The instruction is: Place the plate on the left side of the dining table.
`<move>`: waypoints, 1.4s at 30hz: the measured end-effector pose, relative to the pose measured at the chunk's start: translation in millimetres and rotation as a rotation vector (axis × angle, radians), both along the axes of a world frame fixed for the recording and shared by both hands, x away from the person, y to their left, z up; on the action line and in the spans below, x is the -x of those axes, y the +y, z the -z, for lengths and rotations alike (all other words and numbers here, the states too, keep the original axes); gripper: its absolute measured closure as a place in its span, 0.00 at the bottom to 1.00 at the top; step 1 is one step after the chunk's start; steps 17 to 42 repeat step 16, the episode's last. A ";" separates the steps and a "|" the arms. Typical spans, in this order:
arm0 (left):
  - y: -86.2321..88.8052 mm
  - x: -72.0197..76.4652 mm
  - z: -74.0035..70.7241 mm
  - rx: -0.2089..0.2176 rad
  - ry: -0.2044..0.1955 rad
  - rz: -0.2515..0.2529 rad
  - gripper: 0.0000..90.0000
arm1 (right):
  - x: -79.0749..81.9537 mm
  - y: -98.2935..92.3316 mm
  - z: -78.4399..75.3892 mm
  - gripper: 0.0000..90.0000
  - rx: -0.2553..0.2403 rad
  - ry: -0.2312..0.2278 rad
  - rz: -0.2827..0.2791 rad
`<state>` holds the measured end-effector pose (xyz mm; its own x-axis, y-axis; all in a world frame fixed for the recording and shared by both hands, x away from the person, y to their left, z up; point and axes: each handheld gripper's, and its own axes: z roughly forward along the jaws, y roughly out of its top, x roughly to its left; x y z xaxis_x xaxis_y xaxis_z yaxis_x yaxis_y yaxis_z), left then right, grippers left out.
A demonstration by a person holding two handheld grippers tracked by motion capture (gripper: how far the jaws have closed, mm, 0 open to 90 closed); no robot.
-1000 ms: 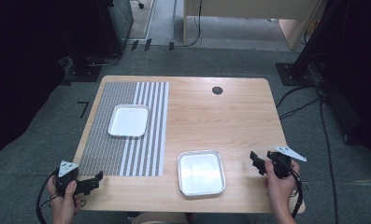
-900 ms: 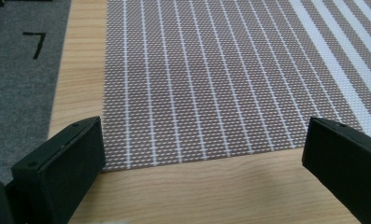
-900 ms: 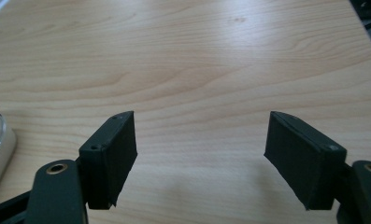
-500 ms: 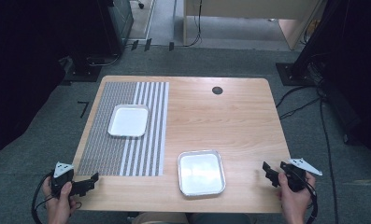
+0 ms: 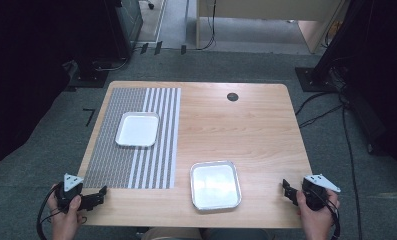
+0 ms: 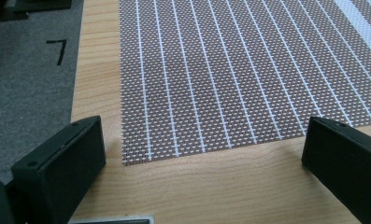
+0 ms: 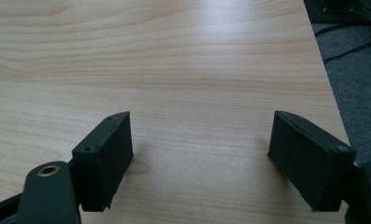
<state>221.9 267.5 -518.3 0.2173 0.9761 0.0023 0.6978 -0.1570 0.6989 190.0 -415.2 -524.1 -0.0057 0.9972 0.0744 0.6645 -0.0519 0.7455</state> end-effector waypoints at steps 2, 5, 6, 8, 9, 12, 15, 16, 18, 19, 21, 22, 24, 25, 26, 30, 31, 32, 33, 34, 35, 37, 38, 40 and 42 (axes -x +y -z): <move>0.1 0.2 0.1 -0.001 0.000 0.001 0.00 | -0.5 2.0 0.3 0.22 0.025 0.007 -0.011; 0.1 0.3 0.1 -0.001 -0.001 0.001 0.00 | -1.1 3.9 0.7 0.21 0.042 0.014 -0.019; 0.1 0.4 0.2 -0.001 -0.002 0.001 0.00 | -1.1 4.0 0.6 0.21 0.042 0.015 -0.019; 0.0 0.6 0.3 0.000 -0.003 0.000 0.00 | -1.2 4.1 0.6 0.20 0.042 0.015 -0.019; 0.0 0.6 0.3 0.000 -0.003 0.000 0.00 | -1.3 4.1 0.6 0.20 0.042 0.015 -0.019; 0.1 0.7 0.3 0.000 -0.004 0.001 0.00 | -1.5 4.0 0.8 0.19 0.044 0.017 -0.016; 0.3 0.7 -0.2 -0.001 0.002 0.008 0.00 | -1.7 4.0 0.8 0.18 0.043 0.019 -0.016; 0.6 0.7 -0.3 -0.001 0.003 0.012 0.00 | -1.7 4.0 0.8 0.18 0.043 0.019 -0.015; 0.6 0.7 -0.3 -0.001 0.003 0.012 0.00 | -1.7 4.0 0.8 0.18 0.043 0.019 -0.015; 0.6 0.7 -0.3 -0.001 0.003 0.012 0.00 | -1.7 4.0 0.8 0.18 0.043 0.019 -0.015; 0.6 0.7 -0.3 -0.001 0.003 0.012 0.00 | -1.7 4.0 0.8 0.18 0.043 0.019 -0.015; 0.6 0.7 -0.3 -0.001 0.003 0.012 0.00 | -1.7 4.0 0.8 0.18 0.043 0.019 -0.015; 0.6 0.7 -0.3 -0.001 0.003 0.012 0.00 | -1.7 4.0 0.8 0.18 0.043 0.019 -0.015; 0.6 0.7 -0.3 -0.001 0.003 0.012 0.00 | -1.7 4.0 0.8 0.18 0.043 0.019 -0.015; 0.6 0.7 -0.3 -0.001 0.003 0.012 0.00 | -1.7 4.0 0.8 0.18 0.043 0.019 -0.015; 0.6 0.7 -0.3 -0.001 0.003 0.012 0.00 | -1.7 4.0 0.8 0.18 0.043 0.019 -0.015; 0.6 0.7 -0.3 -0.001 0.003 0.012 0.00 | -1.7 4.0 0.8 0.18 0.043 0.019 -0.015; 0.6 0.7 -0.3 -0.001 0.003 0.012 0.00 | -1.7 4.0 0.8 0.18 0.043 0.019 -0.015; 0.6 0.7 -0.3 -0.001 0.003 0.012 0.00 | -1.7 4.0 0.8 0.18 0.043 0.019 -0.015; 0.6 0.7 -0.3 -0.001 0.003 0.012 0.00 | -1.7 4.0 0.8 0.18 0.043 0.019 -0.015; 0.6 0.7 -0.3 -0.001 0.003 0.012 0.00 | -1.7 4.0 0.8 0.18 0.043 0.019 -0.015; 0.6 0.7 -0.3 -0.001 0.003 0.012 0.00 | -1.7 4.0 0.8 0.18 0.043 0.019 -0.015; 0.6 0.7 -0.3 -0.001 0.003 0.012 0.00 | -1.7 4.0 0.8 0.18 0.043 0.019 -0.015; 0.6 0.7 -0.3 -0.001 0.003 0.012 0.00 | -1.7 4.0 0.8 0.18 0.043 0.019 -0.015; 0.6 0.7 -0.3 -0.001 0.003 0.012 0.00 | -1.7 4.0 0.8 0.18 0.043 0.019 -0.015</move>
